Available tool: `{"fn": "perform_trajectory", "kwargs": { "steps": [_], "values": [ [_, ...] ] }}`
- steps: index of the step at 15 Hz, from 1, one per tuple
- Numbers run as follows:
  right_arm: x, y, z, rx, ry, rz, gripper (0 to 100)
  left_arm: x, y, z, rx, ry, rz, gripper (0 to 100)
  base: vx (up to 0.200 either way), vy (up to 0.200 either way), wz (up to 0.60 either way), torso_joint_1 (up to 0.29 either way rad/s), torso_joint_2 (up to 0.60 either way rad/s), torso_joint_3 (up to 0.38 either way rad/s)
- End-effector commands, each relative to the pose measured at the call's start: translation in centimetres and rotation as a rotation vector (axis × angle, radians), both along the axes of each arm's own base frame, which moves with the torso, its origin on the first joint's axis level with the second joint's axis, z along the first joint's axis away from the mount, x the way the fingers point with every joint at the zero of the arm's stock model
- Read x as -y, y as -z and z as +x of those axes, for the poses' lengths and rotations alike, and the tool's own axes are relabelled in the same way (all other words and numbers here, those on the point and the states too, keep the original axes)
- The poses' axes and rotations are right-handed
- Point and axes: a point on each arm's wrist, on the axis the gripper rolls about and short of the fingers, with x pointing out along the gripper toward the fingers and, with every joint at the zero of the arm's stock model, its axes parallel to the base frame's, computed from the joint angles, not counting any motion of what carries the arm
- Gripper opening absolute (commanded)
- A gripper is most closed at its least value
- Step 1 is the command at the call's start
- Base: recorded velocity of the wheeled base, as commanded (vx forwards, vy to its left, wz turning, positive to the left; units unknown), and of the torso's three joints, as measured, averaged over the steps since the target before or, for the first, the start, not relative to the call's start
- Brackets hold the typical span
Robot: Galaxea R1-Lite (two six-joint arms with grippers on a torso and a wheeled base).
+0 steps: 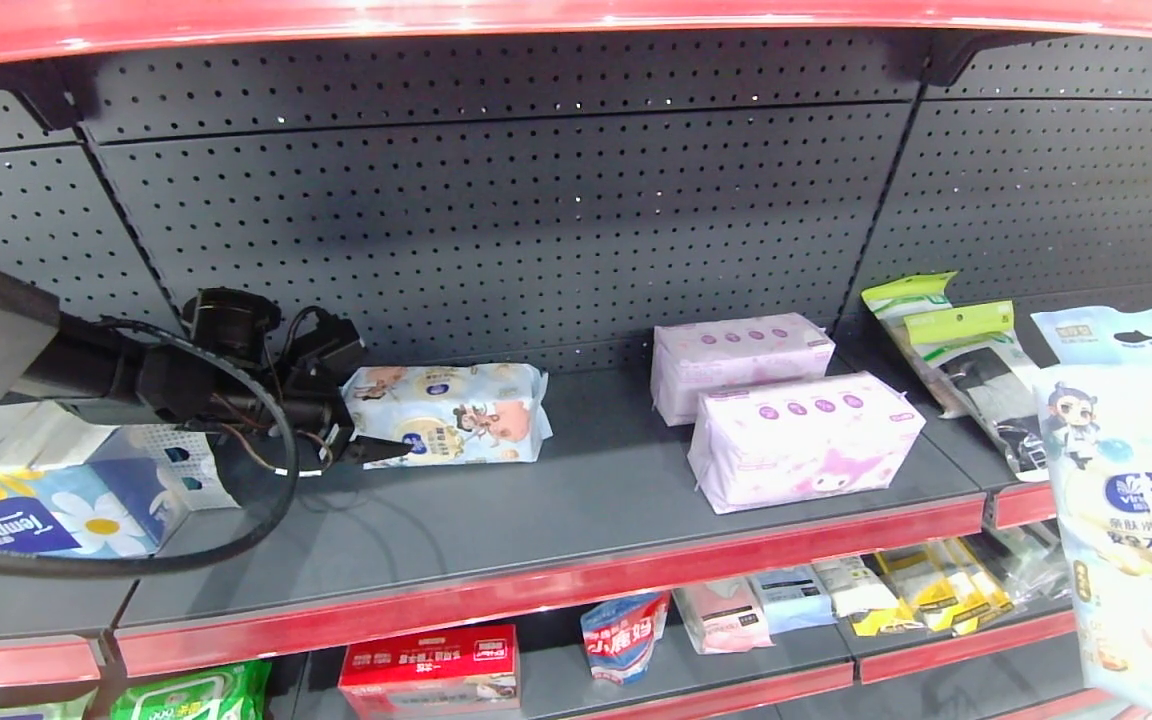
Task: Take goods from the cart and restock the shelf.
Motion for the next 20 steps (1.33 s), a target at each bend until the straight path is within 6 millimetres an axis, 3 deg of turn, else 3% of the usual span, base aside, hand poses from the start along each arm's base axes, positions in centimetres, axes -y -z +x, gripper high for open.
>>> {"fn": "perform_trajectory", "kwargs": {
  "steps": [1,6,10,13,20],
  "values": [
    [0.0,0.2,-0.1,-0.004,0.001,0.000,0,-0.2,-0.7,-0.1,0.001,-0.002,-0.002,100,0.000,0.000,0.00,0.000,0.00,0.000],
    [0.0,0.2,0.0,-0.007,0.001,0.000,0,-1.2,-2.3,-0.7,-0.017,-0.024,-0.008,100,0.000,0.000,0.00,0.000,0.00,0.000],
    [0.0,0.2,0.1,-0.012,0.001,-0.001,0,-1.4,-1.5,1.6,0.026,0.006,-0.031,100,0.000,0.000,0.00,0.000,0.00,0.000],
    [0.0,0.3,0.1,-0.014,0.008,-0.003,0,-0.4,-1.2,1.5,0.013,0.051,-0.054,100,0.000,0.000,0.00,0.000,0.00,0.000],
    [0.0,0.3,0.0,-0.012,0.011,-0.017,0,-0.1,-0.4,1.4,-0.043,0.059,-0.060,100,0.000,0.000,0.00,0.000,0.00,0.000]
  ]
}}
